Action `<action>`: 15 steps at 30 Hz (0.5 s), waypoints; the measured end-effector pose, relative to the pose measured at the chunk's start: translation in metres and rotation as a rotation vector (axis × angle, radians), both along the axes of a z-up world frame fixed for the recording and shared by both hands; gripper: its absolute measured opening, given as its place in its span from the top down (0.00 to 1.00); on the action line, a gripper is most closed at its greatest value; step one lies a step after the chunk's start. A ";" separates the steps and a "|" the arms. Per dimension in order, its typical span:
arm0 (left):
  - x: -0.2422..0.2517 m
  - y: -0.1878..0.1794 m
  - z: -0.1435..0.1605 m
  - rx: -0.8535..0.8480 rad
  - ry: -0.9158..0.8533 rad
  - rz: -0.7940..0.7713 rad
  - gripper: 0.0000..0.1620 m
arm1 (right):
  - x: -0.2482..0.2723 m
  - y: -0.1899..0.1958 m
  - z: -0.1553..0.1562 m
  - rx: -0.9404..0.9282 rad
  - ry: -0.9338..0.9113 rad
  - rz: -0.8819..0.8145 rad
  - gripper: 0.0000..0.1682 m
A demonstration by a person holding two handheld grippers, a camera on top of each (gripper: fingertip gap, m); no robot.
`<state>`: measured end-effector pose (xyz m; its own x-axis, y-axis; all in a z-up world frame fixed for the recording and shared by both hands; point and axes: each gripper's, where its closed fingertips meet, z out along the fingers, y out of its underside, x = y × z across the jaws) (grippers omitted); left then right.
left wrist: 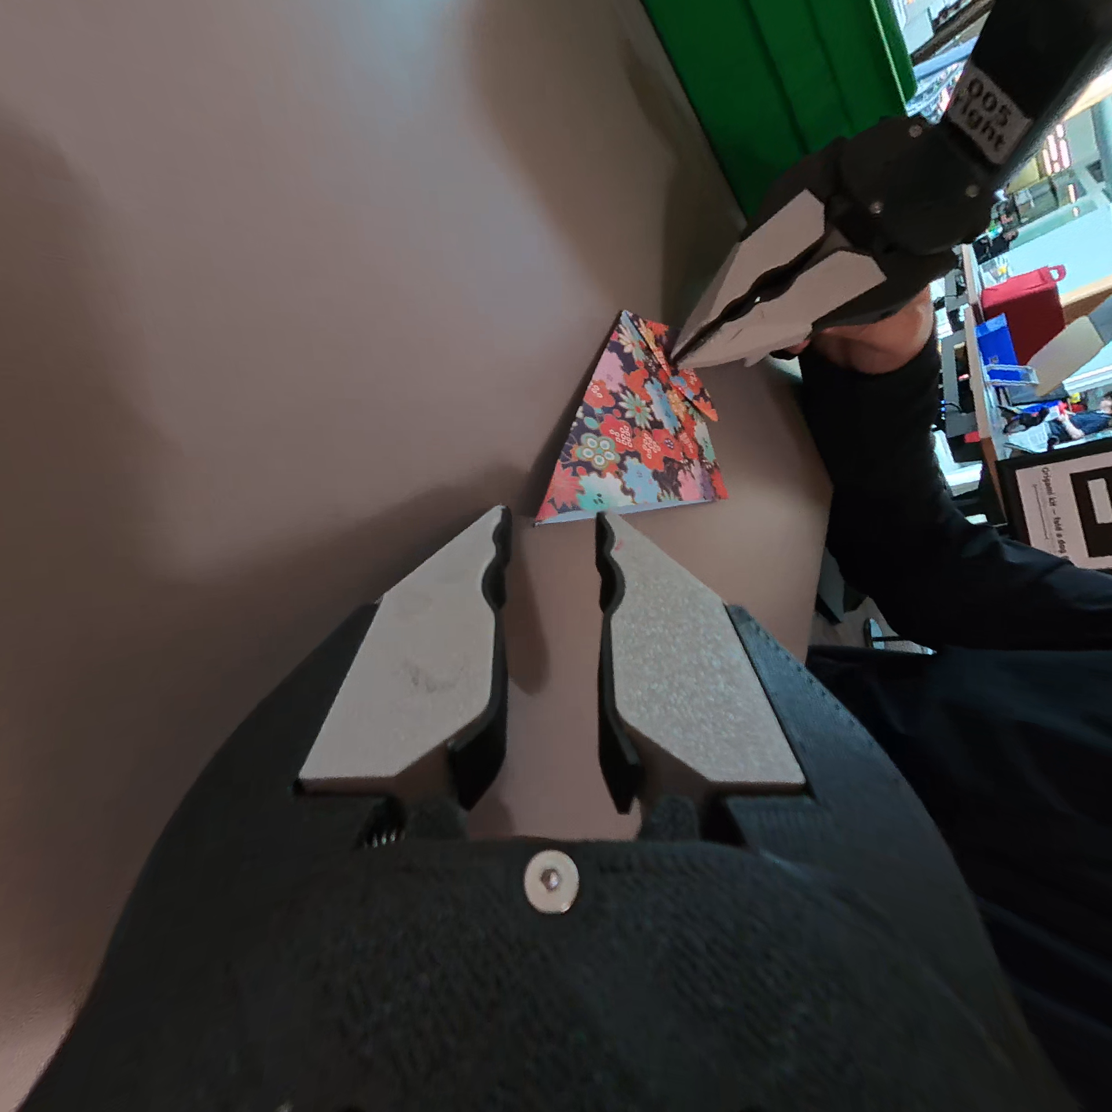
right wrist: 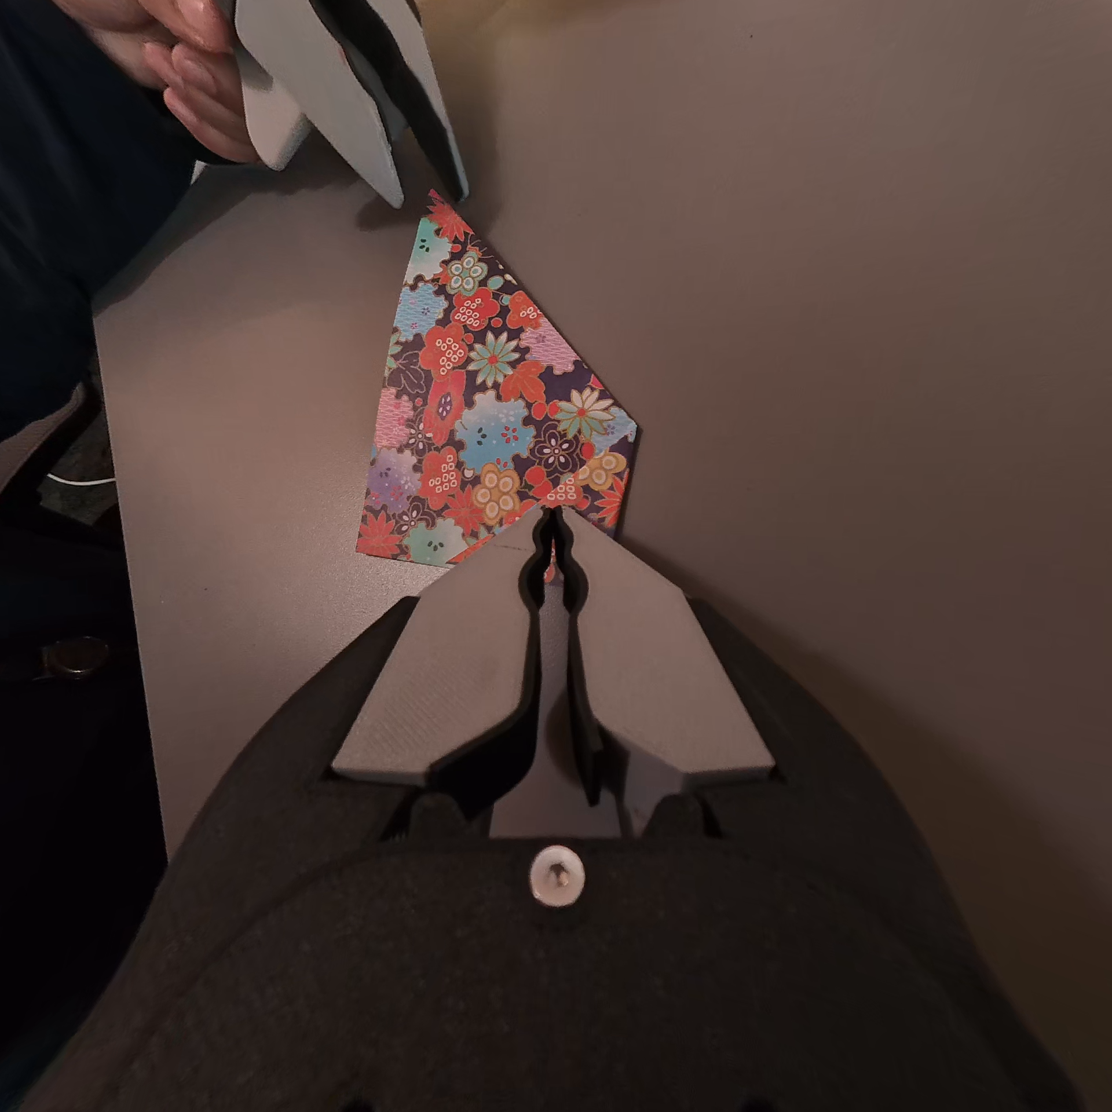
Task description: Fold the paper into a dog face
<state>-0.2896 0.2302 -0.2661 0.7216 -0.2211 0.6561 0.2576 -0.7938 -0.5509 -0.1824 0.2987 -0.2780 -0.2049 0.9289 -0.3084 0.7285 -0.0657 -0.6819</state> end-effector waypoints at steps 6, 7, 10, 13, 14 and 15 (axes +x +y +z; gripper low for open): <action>0.010 0.002 0.002 -0.004 -0.059 -0.019 0.84 | 0.000 0.000 0.000 0.006 0.000 -0.002 1.00; 0.014 0.002 0.002 -0.005 -0.069 -0.033 0.83 | 0.000 0.000 0.000 0.008 0.000 -0.001 1.00; 0.020 0.002 0.005 0.001 -0.094 -0.052 0.79 | 0.000 0.000 0.000 0.009 0.001 -0.001 1.00; 0.021 0.003 0.008 0.007 -0.118 -0.053 0.78 | 0.000 0.000 0.000 0.008 0.001 -0.002 1.00; 0.021 0.004 0.008 0.009 -0.121 -0.048 0.78 | 0.000 0.000 0.000 0.008 0.001 -0.002 1.00; 0.021 0.004 0.009 0.012 -0.126 -0.047 0.78 | 0.000 0.000 0.000 0.009 0.002 -0.002 1.00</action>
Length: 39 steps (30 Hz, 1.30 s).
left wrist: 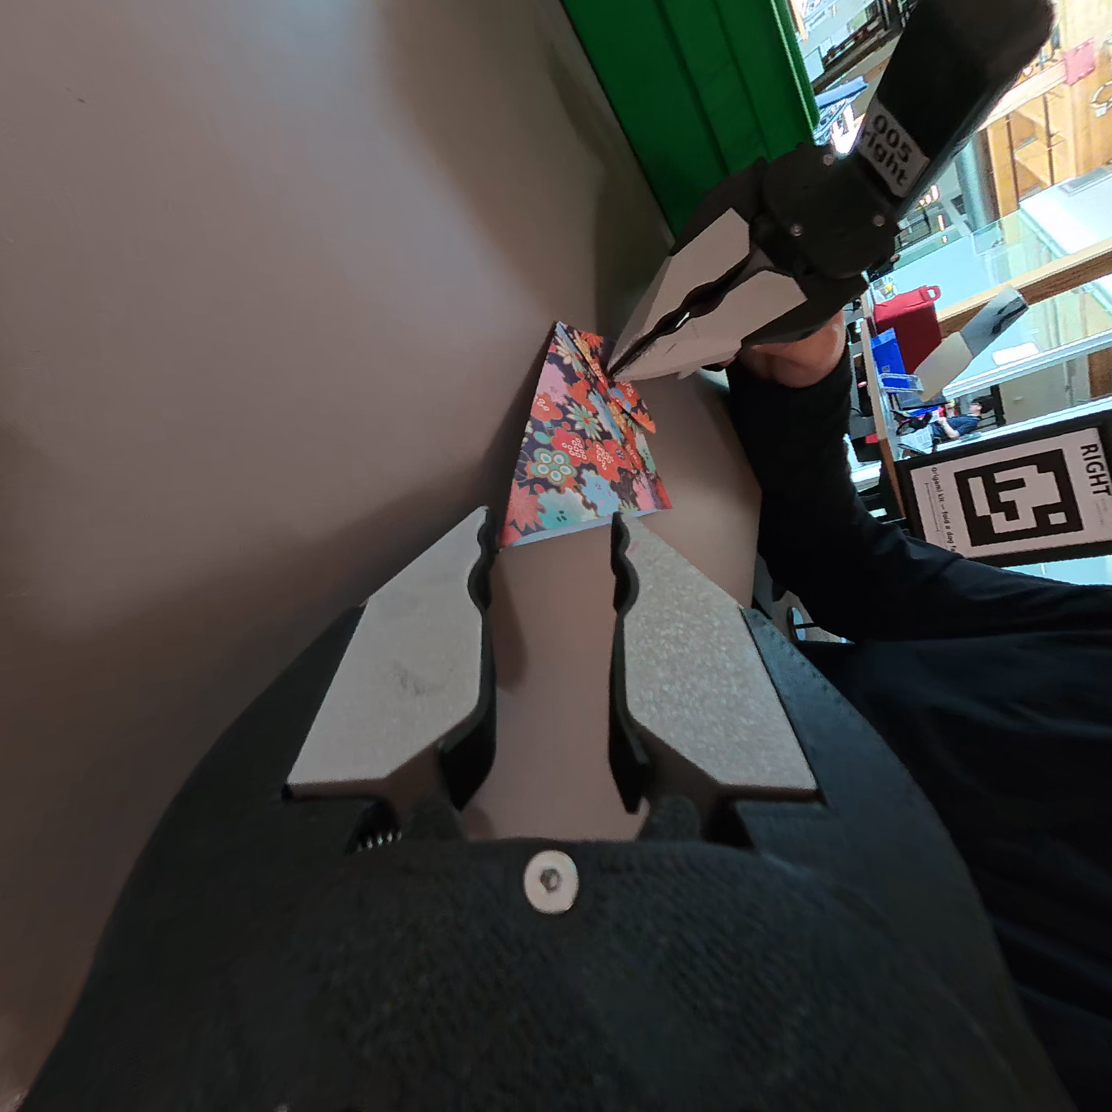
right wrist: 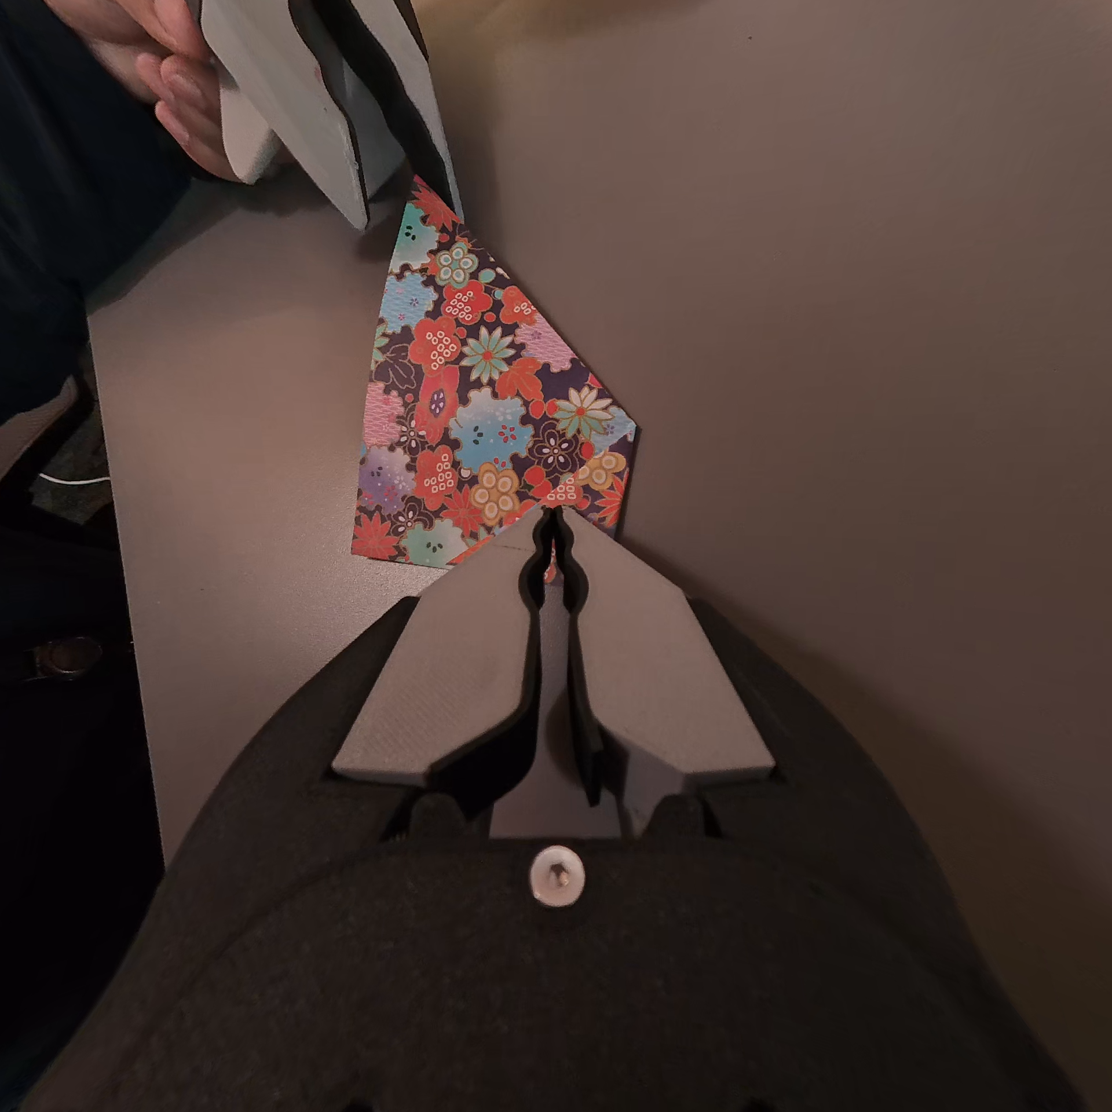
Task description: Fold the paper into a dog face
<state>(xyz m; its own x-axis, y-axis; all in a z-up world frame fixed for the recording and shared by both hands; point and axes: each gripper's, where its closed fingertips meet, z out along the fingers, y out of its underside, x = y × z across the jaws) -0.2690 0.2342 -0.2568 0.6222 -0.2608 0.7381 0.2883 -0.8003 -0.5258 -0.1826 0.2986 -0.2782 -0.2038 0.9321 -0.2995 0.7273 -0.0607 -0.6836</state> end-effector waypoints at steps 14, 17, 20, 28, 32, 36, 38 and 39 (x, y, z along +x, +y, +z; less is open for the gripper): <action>0.006 0.003 -0.013 -0.023 0.099 -0.006 0.98 | 0.001 0.000 0.000 0.038 -0.005 0.005 1.00; 0.007 0.003 -0.015 -0.029 0.123 -0.019 0.99 | -0.002 0.000 0.010 0.038 0.031 0.007 1.00; 0.009 0.002 -0.016 -0.021 0.145 -0.035 1.00 | -0.011 -0.010 0.029 -0.036 0.086 0.045 1.00; 0.008 0.006 -0.015 0.011 0.175 -0.026 1.00 | -0.047 -0.061 0.032 -0.074 -0.018 0.236 1.00; 0.008 0.006 -0.013 0.025 0.189 -0.029 1.00 | -0.064 -0.063 0.020 -0.061 -0.078 0.226 1.00; 0.006 0.007 -0.012 0.039 0.213 -0.025 1.00 | -0.067 -0.066 0.009 -0.070 -0.113 0.234 1.00; 0.006 0.007 -0.010 0.048 0.219 -0.022 1.00 | -0.066 -0.062 0.001 -0.044 -0.135 0.219 1.00; 0.005 0.008 -0.009 0.055 0.221 -0.019 1.00 | -0.067 -0.062 -0.001 -0.044 -0.137 0.212 1.00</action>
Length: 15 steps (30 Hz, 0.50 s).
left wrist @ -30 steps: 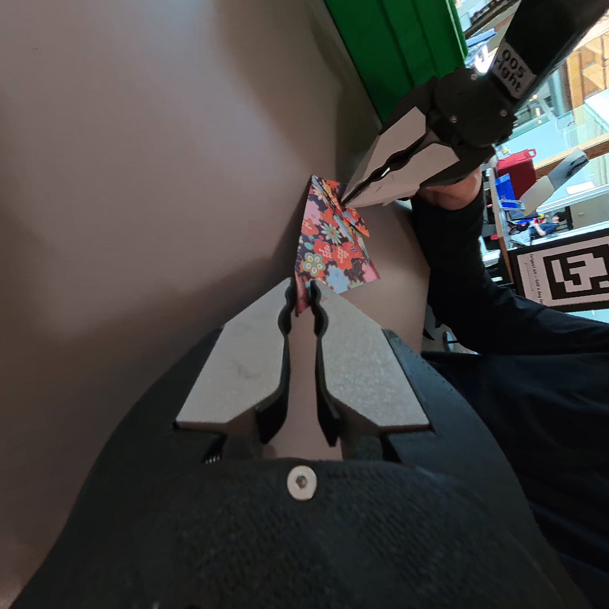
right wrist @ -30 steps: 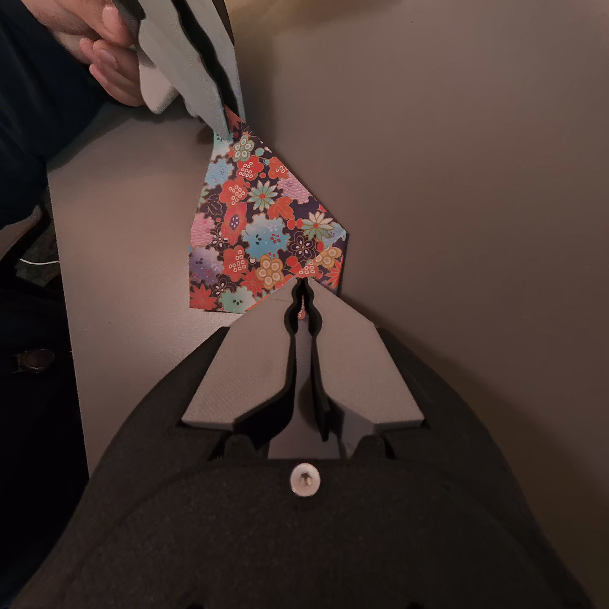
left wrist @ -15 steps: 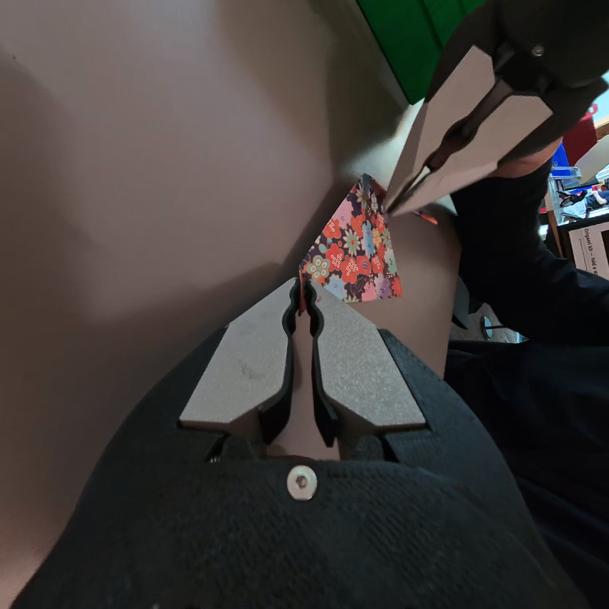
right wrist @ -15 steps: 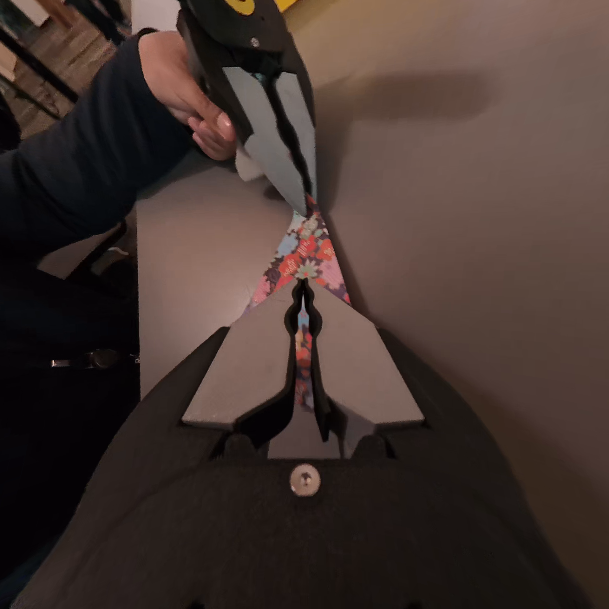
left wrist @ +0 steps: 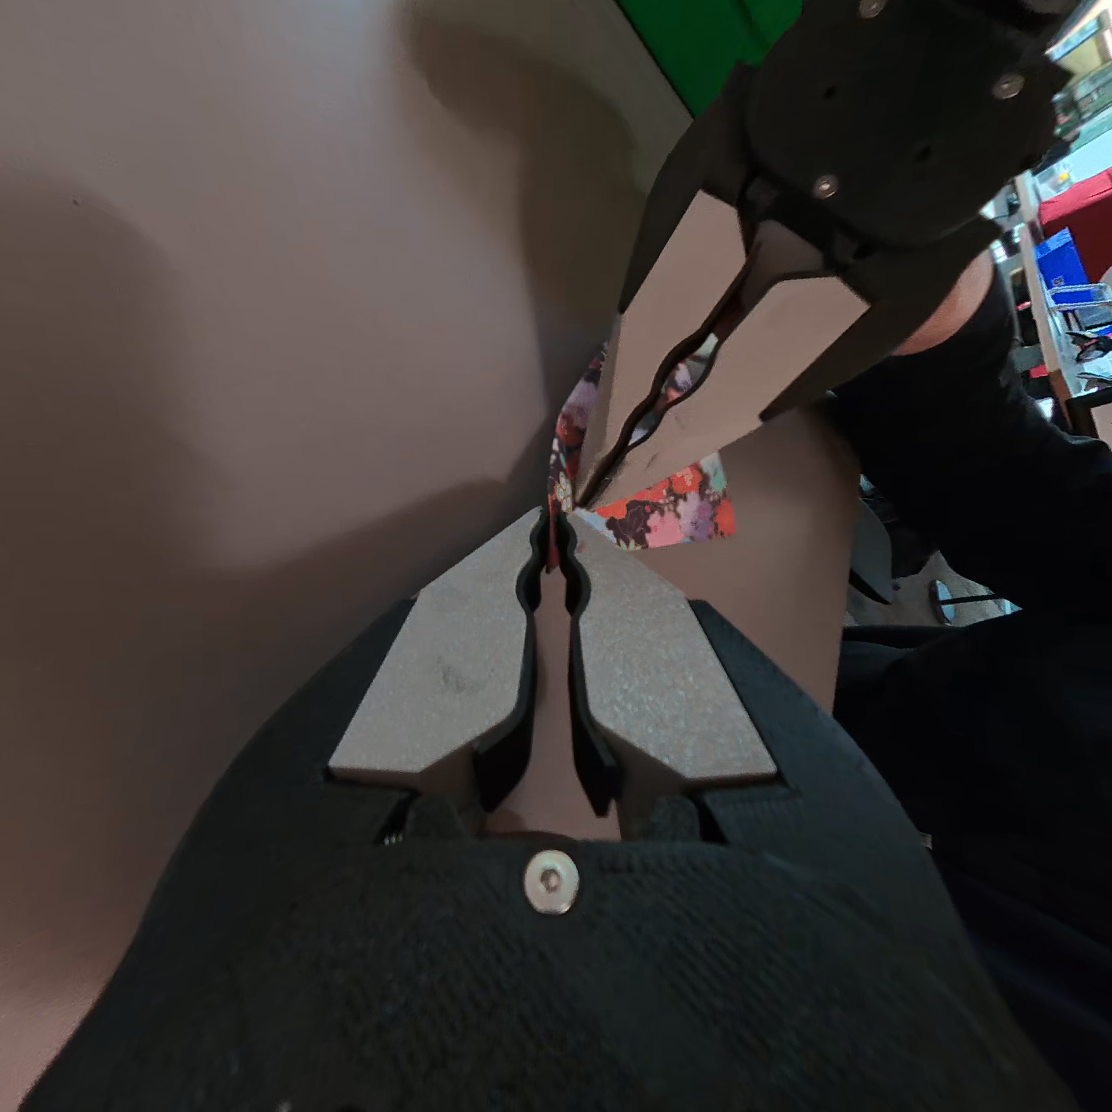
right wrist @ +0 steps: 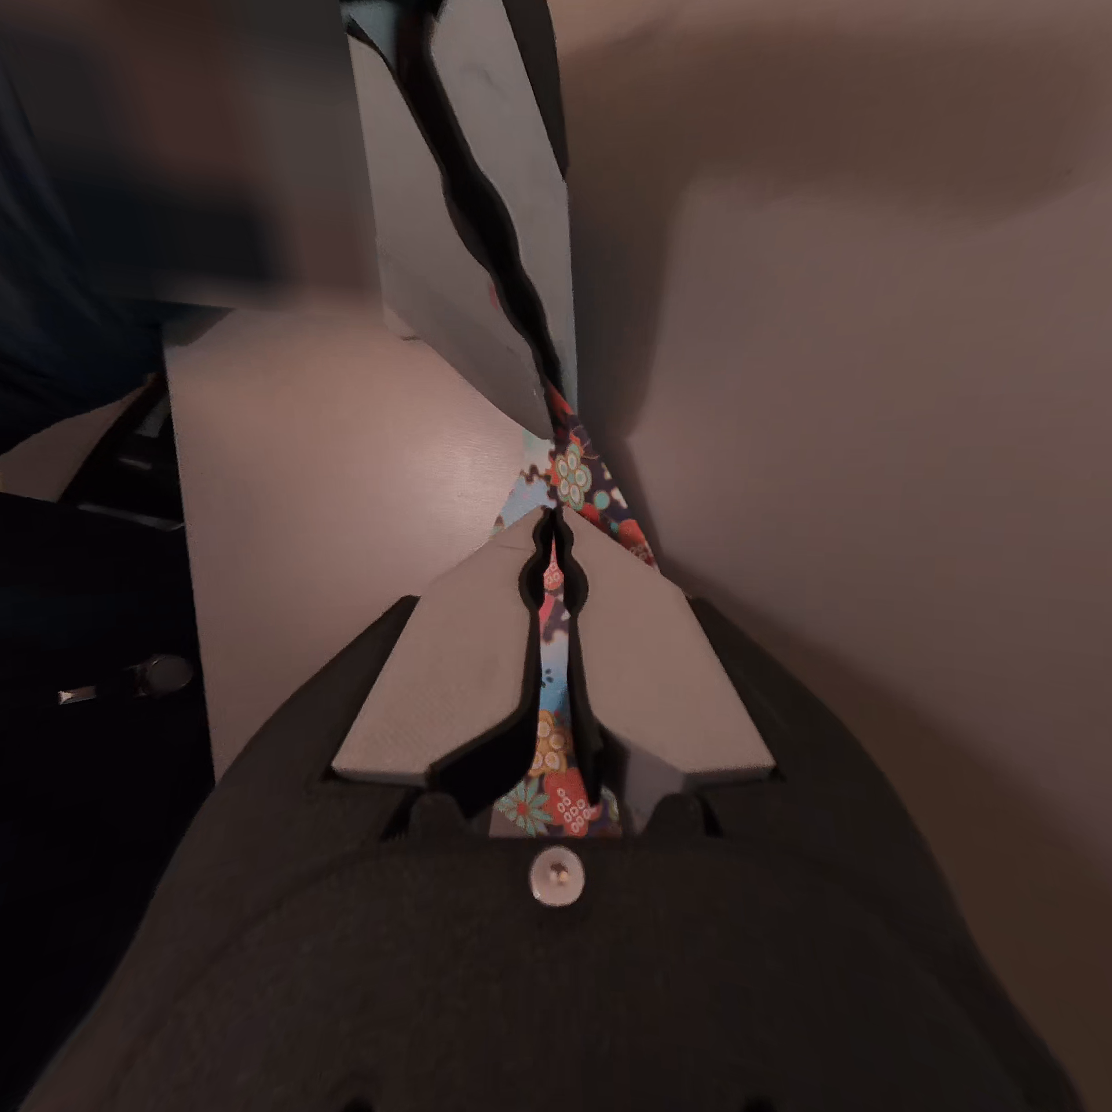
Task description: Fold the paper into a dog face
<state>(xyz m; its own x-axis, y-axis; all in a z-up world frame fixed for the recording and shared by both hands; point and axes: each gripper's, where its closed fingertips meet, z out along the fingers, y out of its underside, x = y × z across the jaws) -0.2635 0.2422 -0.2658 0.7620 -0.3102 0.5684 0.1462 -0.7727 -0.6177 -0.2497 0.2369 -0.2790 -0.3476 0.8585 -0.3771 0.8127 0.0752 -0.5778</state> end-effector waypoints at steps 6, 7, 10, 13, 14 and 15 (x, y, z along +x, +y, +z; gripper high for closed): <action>0.002 0.000 0.007 0.026 0.003 0.000 1.00 | -0.004 -0.001 0.001 -0.076 0.013 -0.041 1.00; 0.003 -0.001 0.007 0.026 0.001 -0.001 1.00 | -0.004 -0.001 0.001 -0.084 0.015 -0.046 1.00; 0.005 -0.002 0.011 0.030 -0.017 -0.011 0.96 | -0.004 -0.001 0.001 -0.104 0.020 -0.058 1.00; 0.006 -0.004 0.013 0.041 -0.016 -0.021 0.95 | -0.004 0.000 0.001 -0.117 0.022 -0.063 1.00; 0.007 -0.004 0.013 0.044 -0.014 -0.028 0.95 | -0.004 0.000 0.001 -0.121 0.022 -0.064 1.00; 0.009 -0.005 0.014 0.048 -0.011 -0.038 0.95 | -0.004 -0.001 0.001 -0.125 0.023 -0.065 1.00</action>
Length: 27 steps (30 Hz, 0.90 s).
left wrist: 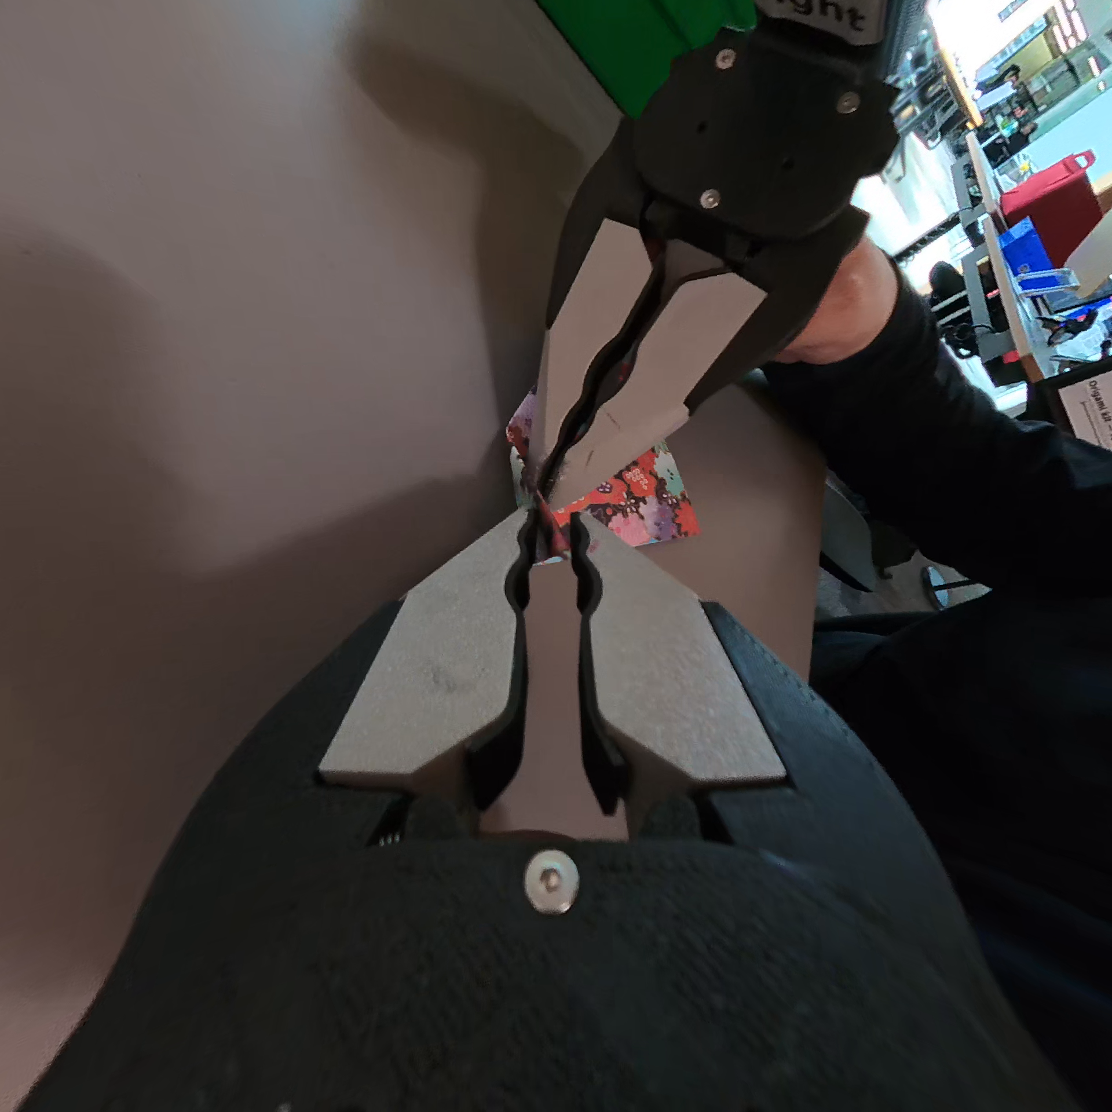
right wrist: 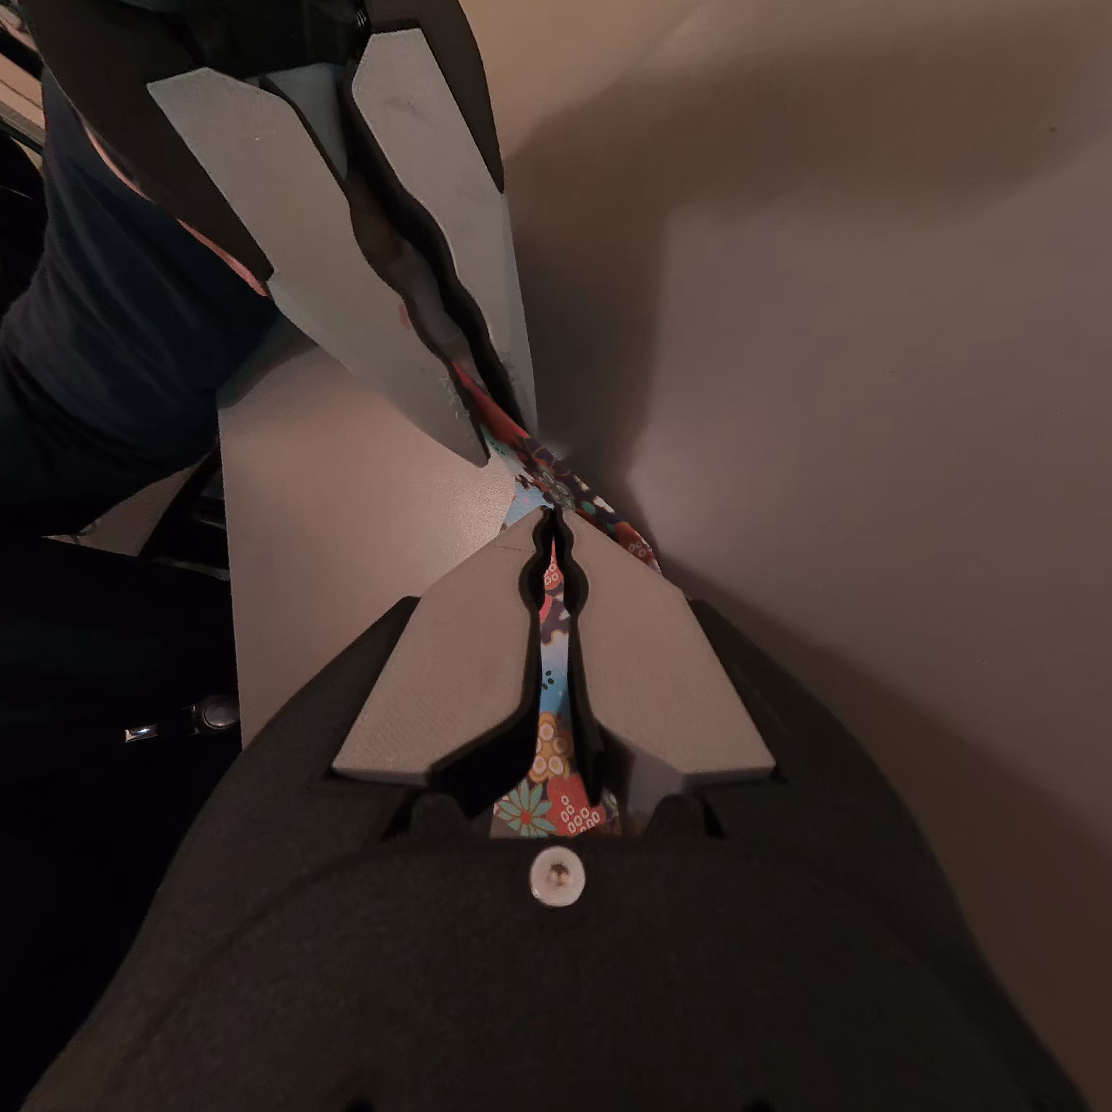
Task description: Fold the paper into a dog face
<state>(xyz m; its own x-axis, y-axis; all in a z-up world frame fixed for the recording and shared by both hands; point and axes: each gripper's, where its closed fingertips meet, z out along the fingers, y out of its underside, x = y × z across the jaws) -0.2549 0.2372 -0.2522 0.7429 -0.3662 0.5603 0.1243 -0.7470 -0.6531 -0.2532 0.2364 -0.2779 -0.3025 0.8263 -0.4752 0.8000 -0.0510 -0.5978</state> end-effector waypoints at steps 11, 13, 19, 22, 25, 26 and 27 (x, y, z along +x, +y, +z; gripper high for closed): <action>0.008 -0.004 -0.008 0.075 0.181 -0.092 1.00 | 0.002 0.003 0.002 -0.091 0.011 0.004 1.00; 0.011 -0.005 -0.010 0.080 0.201 -0.107 1.00 | 0.002 0.006 0.002 -0.105 0.013 -0.012 1.00; 0.017 -0.002 -0.009 0.115 0.234 -0.123 0.99 | 0.000 0.008 0.002 -0.084 0.026 -0.024 1.00; 0.016 0.000 -0.010 0.109 0.230 -0.106 1.00 | -0.001 0.008 0.003 -0.091 0.025 -0.029 1.00; 0.001 0.009 -0.010 0.091 0.219 -0.014 1.00 | 0.004 0.005 0.003 -0.121 0.008 -0.009 1.00; -0.003 0.011 -0.007 0.094 0.198 0.011 1.00 | 0.005 0.004 0.003 -0.125 0.003 0.000 1.00; -0.006 0.012 -0.004 0.099 0.179 0.026 1.00 | 0.006 0.004 0.003 -0.124 0.002 0.002 1.00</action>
<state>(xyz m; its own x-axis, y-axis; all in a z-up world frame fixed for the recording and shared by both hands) -0.2611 0.2489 -0.2566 0.8372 -0.3925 0.3808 0.0179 -0.6762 -0.7365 -0.2475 0.2405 -0.2751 -0.3055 0.7606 -0.5729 0.7988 -0.1228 -0.5890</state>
